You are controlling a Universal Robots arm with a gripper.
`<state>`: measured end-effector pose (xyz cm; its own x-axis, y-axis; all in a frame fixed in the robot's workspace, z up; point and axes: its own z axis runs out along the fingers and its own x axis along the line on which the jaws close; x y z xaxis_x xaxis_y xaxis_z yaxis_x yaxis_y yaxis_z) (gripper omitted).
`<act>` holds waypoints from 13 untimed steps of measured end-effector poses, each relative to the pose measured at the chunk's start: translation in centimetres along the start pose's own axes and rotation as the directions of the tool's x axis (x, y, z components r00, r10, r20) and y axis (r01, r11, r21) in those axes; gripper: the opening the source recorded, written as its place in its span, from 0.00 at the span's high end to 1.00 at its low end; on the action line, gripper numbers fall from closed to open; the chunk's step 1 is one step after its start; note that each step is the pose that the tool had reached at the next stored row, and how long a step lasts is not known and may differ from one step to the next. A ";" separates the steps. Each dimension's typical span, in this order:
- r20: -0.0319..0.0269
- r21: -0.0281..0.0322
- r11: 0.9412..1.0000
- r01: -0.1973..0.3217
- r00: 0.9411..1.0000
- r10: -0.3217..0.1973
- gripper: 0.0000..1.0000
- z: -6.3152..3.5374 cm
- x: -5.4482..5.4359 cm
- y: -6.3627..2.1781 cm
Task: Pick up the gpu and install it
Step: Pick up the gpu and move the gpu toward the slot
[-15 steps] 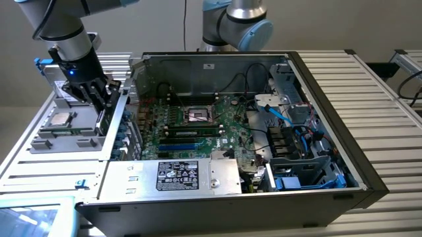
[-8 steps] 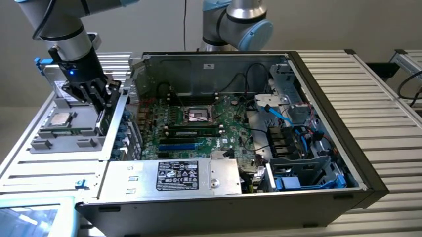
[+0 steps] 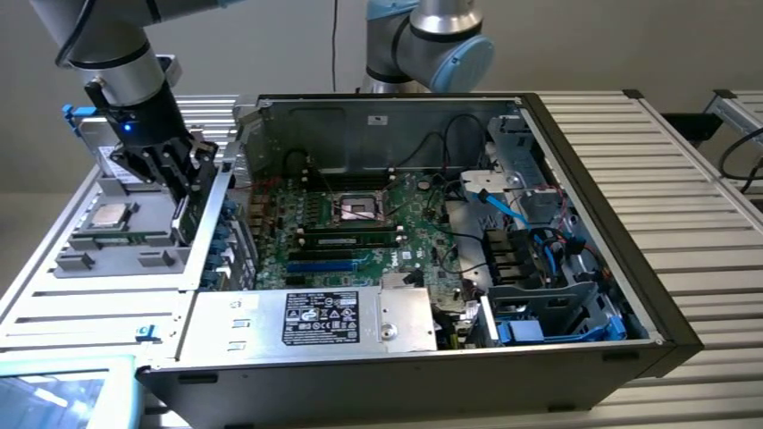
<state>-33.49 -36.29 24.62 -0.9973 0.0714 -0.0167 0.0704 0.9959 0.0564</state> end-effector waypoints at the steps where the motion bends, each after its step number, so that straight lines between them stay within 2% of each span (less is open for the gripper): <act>1: 0.000 0.000 1.000 0.000 1.000 0.000 0.72 -0.34 0.0 0.02; 13: 0.006 -0.001 1.000 0.000 1.000 0.000 0.72 -4.97 -0.1 0.33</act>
<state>-33.49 -36.24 29.61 -0.9972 0.0714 -0.0225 0.0700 0.9959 0.0569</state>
